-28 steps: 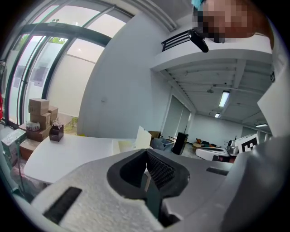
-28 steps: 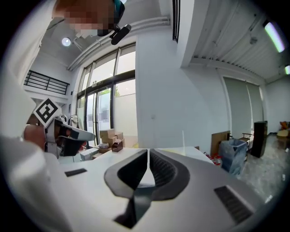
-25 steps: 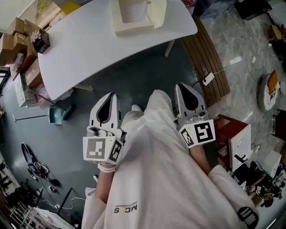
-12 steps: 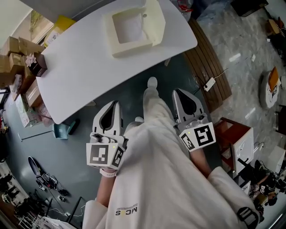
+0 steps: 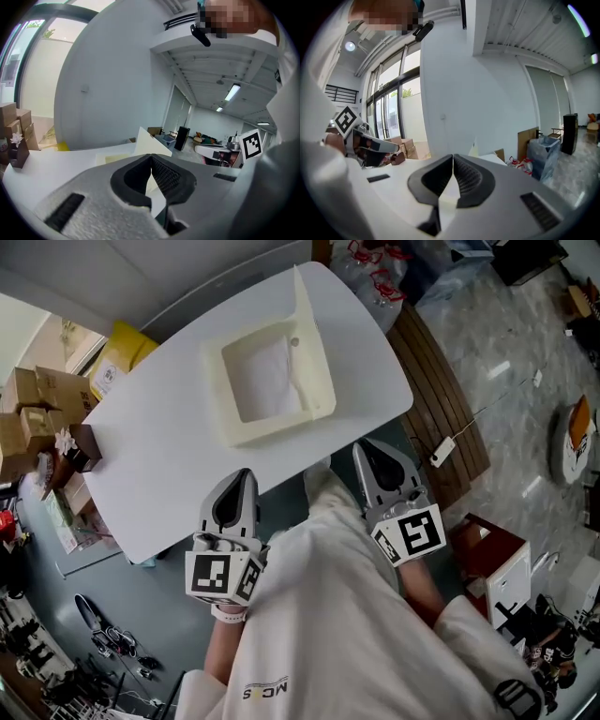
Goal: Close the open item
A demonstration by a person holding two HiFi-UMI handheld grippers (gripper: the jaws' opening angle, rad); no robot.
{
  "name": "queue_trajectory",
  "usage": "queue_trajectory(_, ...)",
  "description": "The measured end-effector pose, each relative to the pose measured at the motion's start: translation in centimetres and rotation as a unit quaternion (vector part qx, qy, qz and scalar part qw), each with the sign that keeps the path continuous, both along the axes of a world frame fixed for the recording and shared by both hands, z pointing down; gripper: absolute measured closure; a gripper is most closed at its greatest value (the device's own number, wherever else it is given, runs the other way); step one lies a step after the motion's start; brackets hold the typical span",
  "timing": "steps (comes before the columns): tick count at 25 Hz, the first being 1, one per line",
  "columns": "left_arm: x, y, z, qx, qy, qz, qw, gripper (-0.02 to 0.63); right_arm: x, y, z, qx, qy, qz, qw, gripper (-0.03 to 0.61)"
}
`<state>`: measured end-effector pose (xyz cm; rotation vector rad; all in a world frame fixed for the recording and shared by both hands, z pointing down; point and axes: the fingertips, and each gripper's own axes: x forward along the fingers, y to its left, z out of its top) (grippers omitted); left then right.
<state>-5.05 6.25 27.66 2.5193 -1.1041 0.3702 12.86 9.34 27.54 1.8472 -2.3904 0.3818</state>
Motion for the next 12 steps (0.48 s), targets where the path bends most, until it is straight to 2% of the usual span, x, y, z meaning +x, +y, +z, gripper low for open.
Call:
queue_trajectory(3, 2.4, -3.8, 0.7, -0.01, -0.004, 0.002, 0.9999, 0.589, 1.4, -4.1, -0.3, 0.005, 0.019, -0.014, 1.0, 0.561)
queue_trajectory(7, 4.6, -6.6, 0.2, -0.013, -0.006, 0.0, 0.9999, 0.589, 3.3, -7.5, -0.3, 0.0, 0.013, -0.023, 1.0, 0.562)
queue_trajectory(12, 3.3, -8.5, 0.3, -0.014, -0.001, -0.016, 0.9998, 0.588, 3.6, -10.1, -0.5, -0.001, 0.017, -0.022, 1.0, 0.562)
